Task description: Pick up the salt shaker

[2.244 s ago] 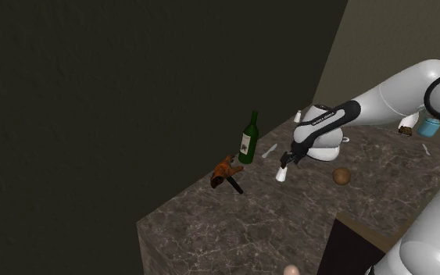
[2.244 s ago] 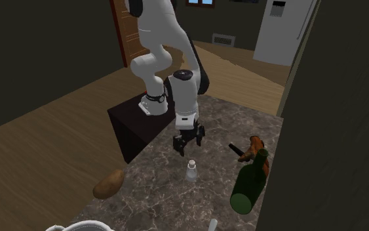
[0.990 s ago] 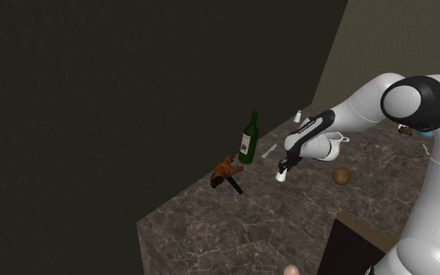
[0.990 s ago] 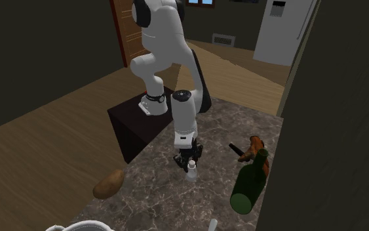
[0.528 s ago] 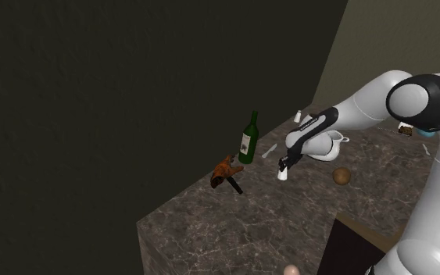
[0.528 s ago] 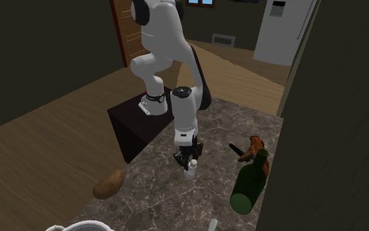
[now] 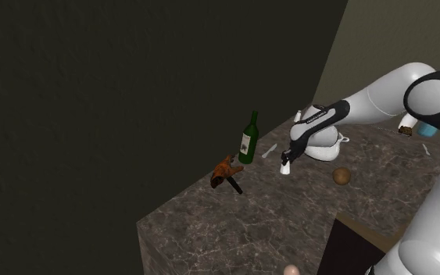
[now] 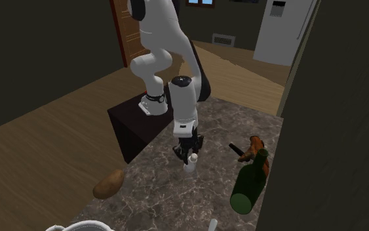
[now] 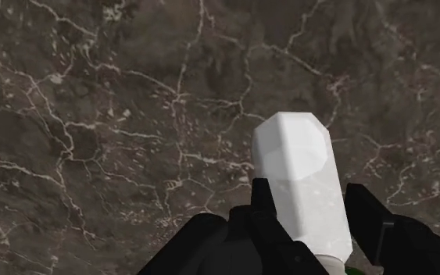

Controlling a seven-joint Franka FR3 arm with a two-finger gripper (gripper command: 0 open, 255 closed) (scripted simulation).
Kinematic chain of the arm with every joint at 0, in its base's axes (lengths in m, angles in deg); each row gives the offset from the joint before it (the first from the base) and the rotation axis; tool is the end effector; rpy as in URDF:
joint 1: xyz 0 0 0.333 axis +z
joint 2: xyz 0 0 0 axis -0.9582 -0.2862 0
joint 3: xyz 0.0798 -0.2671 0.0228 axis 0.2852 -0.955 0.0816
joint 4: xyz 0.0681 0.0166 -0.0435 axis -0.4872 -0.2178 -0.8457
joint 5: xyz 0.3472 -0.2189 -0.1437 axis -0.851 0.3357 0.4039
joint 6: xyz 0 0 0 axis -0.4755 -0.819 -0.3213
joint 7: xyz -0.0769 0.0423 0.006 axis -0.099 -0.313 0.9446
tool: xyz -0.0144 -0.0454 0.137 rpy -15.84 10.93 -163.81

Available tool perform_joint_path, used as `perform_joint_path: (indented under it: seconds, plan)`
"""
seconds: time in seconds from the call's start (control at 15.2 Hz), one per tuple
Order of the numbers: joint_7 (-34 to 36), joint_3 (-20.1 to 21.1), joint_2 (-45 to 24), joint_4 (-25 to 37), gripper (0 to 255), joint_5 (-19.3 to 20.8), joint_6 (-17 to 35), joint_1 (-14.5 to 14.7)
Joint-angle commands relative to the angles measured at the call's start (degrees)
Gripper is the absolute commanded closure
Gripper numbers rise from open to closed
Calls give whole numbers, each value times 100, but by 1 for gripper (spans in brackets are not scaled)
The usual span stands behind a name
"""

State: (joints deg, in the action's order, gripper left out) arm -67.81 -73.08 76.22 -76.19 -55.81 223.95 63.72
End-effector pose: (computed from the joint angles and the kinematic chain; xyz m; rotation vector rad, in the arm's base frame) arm 0.5092 -0.2420 0.1824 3.0629 -0.3001 0.3280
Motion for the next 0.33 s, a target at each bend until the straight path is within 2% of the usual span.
perform_joint_path:
  seconds: [0.0,0.26]
  plan:
    - [89,-38,140,24,255,114,-159,27]
    - [166,-66,275,53,255,214,-315,43]
